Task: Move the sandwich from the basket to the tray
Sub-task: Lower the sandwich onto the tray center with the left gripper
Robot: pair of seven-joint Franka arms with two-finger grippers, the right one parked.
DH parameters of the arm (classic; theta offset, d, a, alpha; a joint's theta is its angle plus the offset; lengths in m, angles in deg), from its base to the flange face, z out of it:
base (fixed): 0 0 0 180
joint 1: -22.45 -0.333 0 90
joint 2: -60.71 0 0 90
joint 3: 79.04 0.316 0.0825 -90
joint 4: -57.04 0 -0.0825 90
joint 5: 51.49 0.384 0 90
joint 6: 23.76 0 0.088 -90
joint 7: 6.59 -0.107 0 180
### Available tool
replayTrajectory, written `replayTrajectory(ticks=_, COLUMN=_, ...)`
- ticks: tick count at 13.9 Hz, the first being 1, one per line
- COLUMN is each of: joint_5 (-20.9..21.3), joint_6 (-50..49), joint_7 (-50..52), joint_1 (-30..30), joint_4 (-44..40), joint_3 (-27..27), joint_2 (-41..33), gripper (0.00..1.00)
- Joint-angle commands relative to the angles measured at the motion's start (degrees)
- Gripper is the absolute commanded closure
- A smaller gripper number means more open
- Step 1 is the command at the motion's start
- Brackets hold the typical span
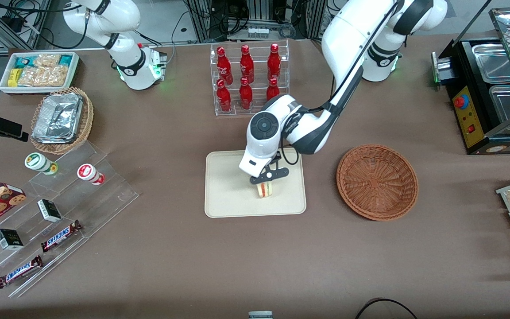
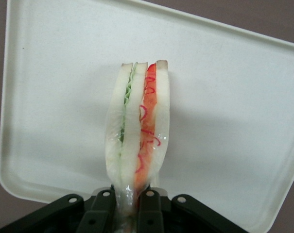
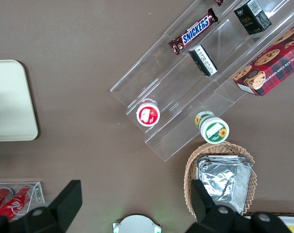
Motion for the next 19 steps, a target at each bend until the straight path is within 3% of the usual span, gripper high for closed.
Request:
replayTrajectory(ticks=1, joint_5=1.7, joint_6=-2.5, joint_7=2.7, joint_1=1.4, joint_4=-6.0, joint_3=0.8, joint_2=3.9, gripper=1.00)
replayTrajectory(ticks=7, joint_5=1.6, joint_6=-2.3, joint_7=2.7, joint_1=1.4, joint_4=-8.2, joint_3=0.8, joint_2=6.3, gripper=1.00)
replayTrajectory(ticks=8, joint_5=1.5, joint_6=-2.3, joint_7=2.8, joint_1=1.4, joint_4=-8.2, joint_3=0.7, joint_2=6.3, gripper=0.71)
replayTrajectory(ticks=9, joint_5=1.2, joint_6=-2.2, joint_7=2.8, joint_1=1.4, joint_4=-8.2, joint_3=0.7, joint_2=6.2, gripper=0.09)
replayTrajectory(ticks=10, joint_5=1.2, joint_6=-2.2, joint_7=3.0, joint_1=1.4, joint_4=-8.2, joint_3=0.7, joint_2=6.2, gripper=0.00)
replayTrajectory(ticks=16, joint_5=0.8, joint_6=-6.7, joint_7=2.6, joint_1=0.6, joint_4=-8.6, joint_3=0.5, joint_2=1.3, gripper=0.00)
replayTrajectory(ticks=19, joint_5=0.8, joint_6=-13.7, joint_7=2.1, joint_1=0.1, joint_4=-13.1, joint_3=0.6, joint_2=-1.3, gripper=0.00)
